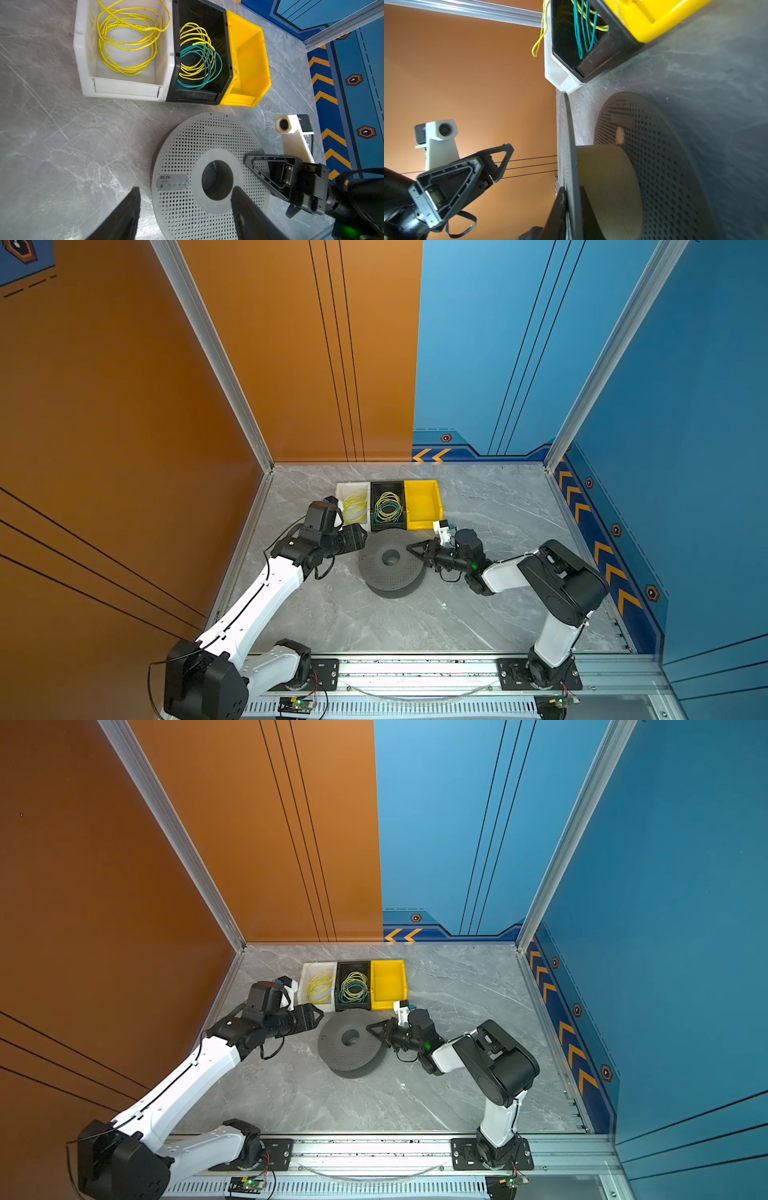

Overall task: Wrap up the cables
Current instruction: 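Drag the grey spool toward the robot with the right gripper, then lower the left gripper into the black bin and grasp the green wire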

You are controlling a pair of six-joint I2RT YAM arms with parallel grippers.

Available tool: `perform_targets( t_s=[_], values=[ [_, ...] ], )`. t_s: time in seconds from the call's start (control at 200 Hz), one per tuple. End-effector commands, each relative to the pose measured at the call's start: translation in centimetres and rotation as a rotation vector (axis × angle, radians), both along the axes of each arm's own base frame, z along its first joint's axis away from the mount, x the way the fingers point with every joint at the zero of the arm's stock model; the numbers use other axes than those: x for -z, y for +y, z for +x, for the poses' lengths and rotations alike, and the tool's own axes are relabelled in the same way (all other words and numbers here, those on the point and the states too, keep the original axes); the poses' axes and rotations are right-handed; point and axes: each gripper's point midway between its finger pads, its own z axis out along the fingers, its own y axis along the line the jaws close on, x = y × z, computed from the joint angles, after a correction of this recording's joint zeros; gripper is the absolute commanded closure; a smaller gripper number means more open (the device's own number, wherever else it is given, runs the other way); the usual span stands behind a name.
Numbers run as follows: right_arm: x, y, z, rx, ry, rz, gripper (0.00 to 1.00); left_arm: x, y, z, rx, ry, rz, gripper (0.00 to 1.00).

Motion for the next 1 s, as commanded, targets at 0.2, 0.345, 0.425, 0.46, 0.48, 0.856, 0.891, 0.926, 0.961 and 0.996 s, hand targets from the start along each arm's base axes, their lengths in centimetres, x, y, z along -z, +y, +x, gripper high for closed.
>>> perform_targets(
  t_s=[0.2,0.345,0.425,0.46,0.48,0.856,0.891,0.926,0.961,0.996],
  values=[
    [3.6,-1.4,-1.3,-0.013,0.024,-0.128,0.76,1.6,-1.0,-1.0,0.062,0.048,0.066,0.3],
    [3.6,-1.6,-1.4,-0.014,0.018,-0.149,0.6,1.7,-1.5,-0.6,0.094,0.051,0.104,0.29],
    [3.4,-2.0,-1.4,-0.02,0.006,-0.176,0.48,1.6,-1.9,-0.3,0.117,0.046,0.138,0.29],
    [3.3,-2.3,-1.4,-0.019,-0.001,-0.197,0.44,1.5,-2.1,-0.1,0.125,0.042,0.15,0.29],
    [3.2,-2.5,-1.5,-0.019,-0.008,-0.211,0.42,1.4,-2.1,0.0,0.128,0.039,0.156,0.29],
    [-3.0,-9.2,-1.9,-0.005,-0.202,-0.606,0.24,0.1,-4.9,4.2,0.227,-0.017,0.285,0.37],
    [-3.9,-9.9,-1.7,0.019,-0.215,-0.597,0.24,0.1,-5.2,4.9,0.237,-0.019,0.298,0.39],
    [-4.8,-10.6,-1.6,0.044,-0.223,-0.589,0.24,0.2,-5.5,5.6,0.249,-0.02,0.31,0.41],
    [-5.7,-11.2,-1.4,0.067,-0.237,-0.586,0.24,0.4,-5.9,6.3,0.268,-0.018,0.325,0.44],
    [-6.7,-11.7,-1.4,0.084,-0.253,-0.588,0.24,0.5,-6.3,7.1,0.284,-0.018,0.342,0.46]
  ],
)
